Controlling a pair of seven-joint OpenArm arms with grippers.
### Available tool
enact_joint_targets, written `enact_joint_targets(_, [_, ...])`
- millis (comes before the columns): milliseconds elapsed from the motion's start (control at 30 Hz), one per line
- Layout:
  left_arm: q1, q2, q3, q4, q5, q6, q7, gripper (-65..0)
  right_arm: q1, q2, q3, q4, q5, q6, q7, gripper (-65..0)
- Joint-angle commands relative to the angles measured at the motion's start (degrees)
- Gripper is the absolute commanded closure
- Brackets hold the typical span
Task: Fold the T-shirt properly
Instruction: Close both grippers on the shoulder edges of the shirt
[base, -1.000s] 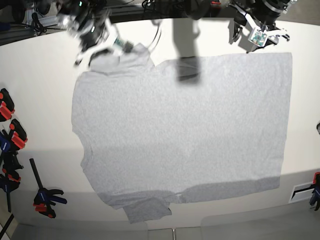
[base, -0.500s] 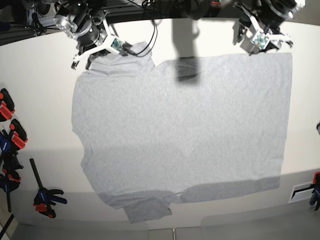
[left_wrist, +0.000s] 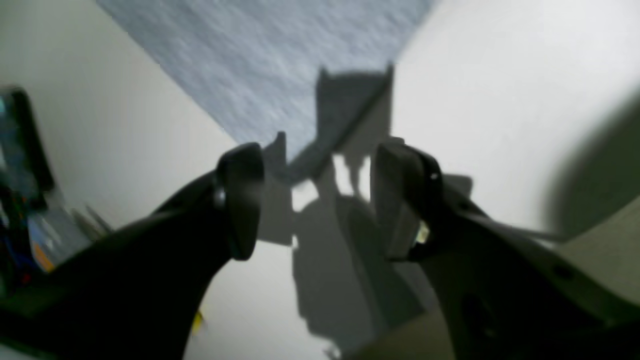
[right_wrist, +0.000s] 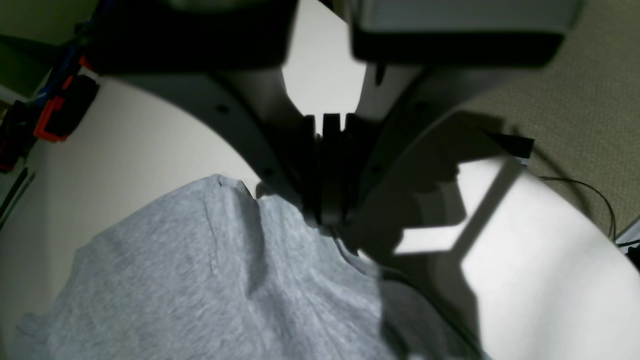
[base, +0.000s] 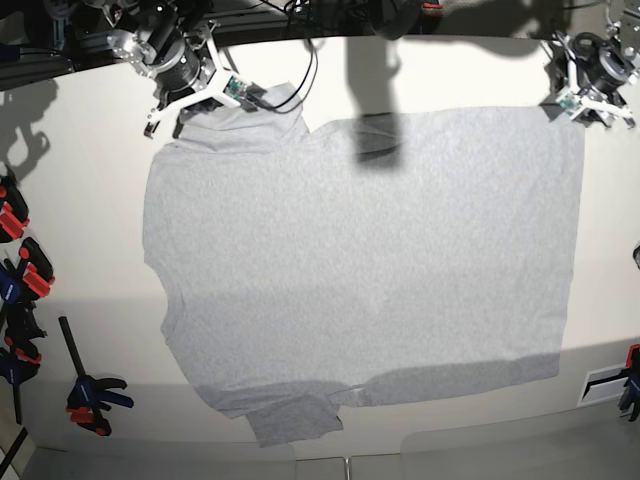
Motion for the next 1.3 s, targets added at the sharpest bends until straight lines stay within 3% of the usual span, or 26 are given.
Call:
enact_joint_targets(0, [-0.2, -1.5, -0.6, 0.0, 0.7, 0.4, -2.3, -32.0, 0.1, 0.6, 0.2, 1.0, 0.0, -0.6, 0.6, 0.0])
enact_joint_targets(200, [-0.2, -1.7, 0.5, -2.4, 4.3, 0.5, -6.5, -32.0, 0.1, 0.6, 0.2, 1.0, 0.0, -0.6, 0.6, 0.0])
enact_joint_targets(500, [-7.3, -1.7, 10.4, -10.1, 6.3, 2.3, -6.2, -32.0, 0.1, 0.6, 0.2, 1.0, 0.0, -0.6, 0.6, 0.0])
enact_joint_targets(633, [-11.2, -1.7, 15.0, -13.2, 10.2, 2.4, -2.6, -31.9, 0.1, 0.6, 0.2, 1.0, 0.0, -0.6, 0.3, 0.0])
enact_joint_targets(700, [-11.6, -1.7, 16.5, -13.7, 11.7, 2.4, -1.7, -27.1, 0.1, 0.6, 0.2, 1.0, 0.0, -0.6, 0.2, 0.0])
enact_joint_targets(833, [-10.6, -1.8, 17.1, -13.4, 11.5, 2.4, -1.3, 0.0, 0.1, 0.6, 0.2, 1.0, 0.0, -0.6, 0.1, 0.0])
enact_joint_targets(1000, [-10.6, -1.7, 17.1, -11.1, 10.9, 2.7, 8.2, 0.0, 0.1, 0.6, 0.2, 1.0, -0.1, -0.6, -0.2, 0.0])
enact_joint_targets(1067, [-10.5, -1.7, 17.1, -9.1, 7.1, 3.3, 12.7, 0.0, -0.1, 0.6, 0.2, 1.6, -0.1, -0.7, -0.8, 0.0])
enact_joint_targets(1133, [-10.1, -1.9, 17.0, -6.7, 4.6, 3.8, 14.2, 0.0, -0.2, 0.7, 0.2, 2.6, -0.1, -0.8, -1.6, 0.0])
enact_joint_targets(1267, [-6.9, -2.0, 17.0, -0.2, 5.6, 8.4, 14.4, 0.0, -0.9, 0.7, 0.2, 5.8, -0.1, -0.9, -3.0, 0.0])
